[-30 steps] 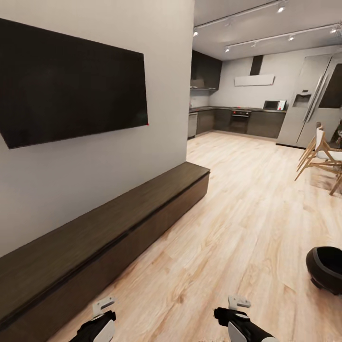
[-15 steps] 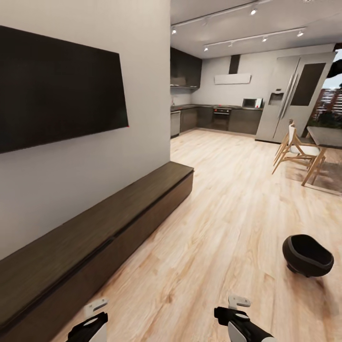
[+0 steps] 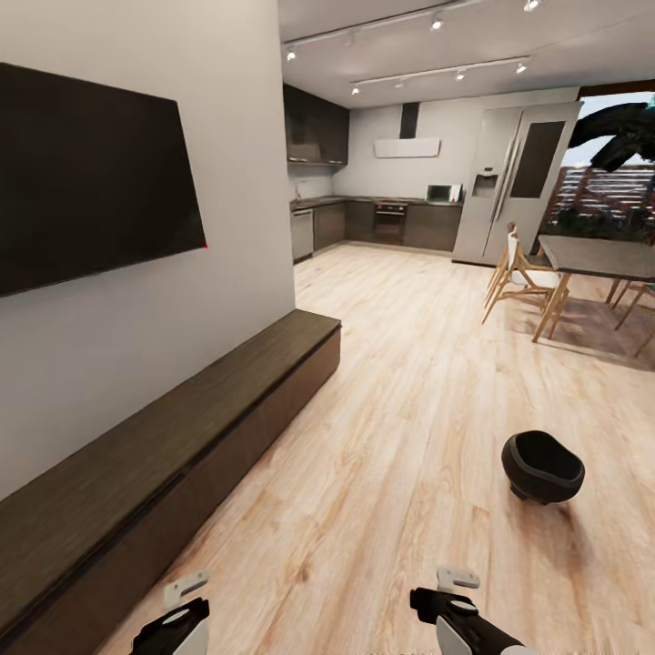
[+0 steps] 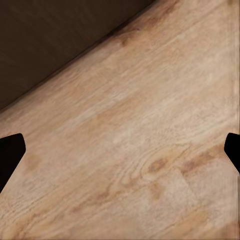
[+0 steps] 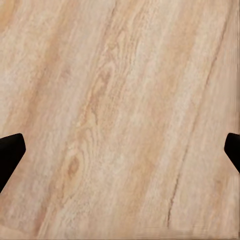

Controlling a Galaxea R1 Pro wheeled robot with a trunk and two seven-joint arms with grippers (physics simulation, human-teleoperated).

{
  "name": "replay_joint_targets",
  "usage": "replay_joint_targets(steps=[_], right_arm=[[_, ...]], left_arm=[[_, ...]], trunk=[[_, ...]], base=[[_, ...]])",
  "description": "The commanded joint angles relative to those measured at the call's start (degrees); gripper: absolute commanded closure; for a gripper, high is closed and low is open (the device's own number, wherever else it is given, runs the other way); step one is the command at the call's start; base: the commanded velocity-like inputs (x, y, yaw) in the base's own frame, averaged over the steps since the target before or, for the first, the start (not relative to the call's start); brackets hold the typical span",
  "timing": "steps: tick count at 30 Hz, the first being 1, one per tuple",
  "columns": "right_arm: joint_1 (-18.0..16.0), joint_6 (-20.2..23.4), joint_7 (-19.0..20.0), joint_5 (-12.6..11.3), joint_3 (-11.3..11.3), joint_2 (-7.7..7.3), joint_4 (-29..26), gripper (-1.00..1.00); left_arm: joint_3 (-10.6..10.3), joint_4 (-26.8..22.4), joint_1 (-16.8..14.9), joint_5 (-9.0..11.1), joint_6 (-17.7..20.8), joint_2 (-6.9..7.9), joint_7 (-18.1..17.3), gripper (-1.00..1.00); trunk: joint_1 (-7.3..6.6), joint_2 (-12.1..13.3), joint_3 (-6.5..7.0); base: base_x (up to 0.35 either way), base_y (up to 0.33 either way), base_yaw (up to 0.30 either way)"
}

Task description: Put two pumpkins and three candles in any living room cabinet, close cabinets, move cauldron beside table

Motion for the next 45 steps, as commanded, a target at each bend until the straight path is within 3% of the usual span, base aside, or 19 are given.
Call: replay_joint_targets(steps=[1, 13, 23, 31, 45], right_arm=[[0.0, 0.1, -0.3, -0.4, 0.5, -0.01, 0.0, -1.00], [0.0, 0.3, -0.3, -0.4, 0.5, -0.05, 0.0, -1.00], [0.0, 0.4, -0.3, -0.5, 0.4, -0.05, 0.0, -1.00], [0.0, 0.4, -0.3, -0.5, 0.4, -0.12, 0.0, -1.00], [0.0, 0.3, -0.3, -0.5, 0.4, -0.06, 0.0, -1.00]], left_arm=[[-0.4, -0.1, 0.0, 0.5, -0.1, 0.02, 0.3, -1.00], [-0.4, -0.1, 0.0, 0.6, -0.1, -0.16, 0.3, -1.00], [-0.4, -0.1, 0.0, 0.6, 0.0, -1.81, 0.3, -1.00], [-0.6, 0.1, 0.0, 0.5, -0.1, -5.28, 0.4, -1.00], [-1.7, 0.1, 0.0, -0.1, -0.1, -6.18, 0.4, -1.00]], trunk=[[-0.23, 0.4, 0.08], [-2.87, 5.2, 1.58], [-5.06, 9.2, 2.84], [-6.82, 12.4, 3.84], [-9.90, 18.0, 5.60]], base=[[0.000, 0.000, -0.234], [0.000, 0.000, -0.234], [0.000, 0.000, -0.234], [0.000, 0.000, -0.235], [0.000, 0.000, -0.234]])
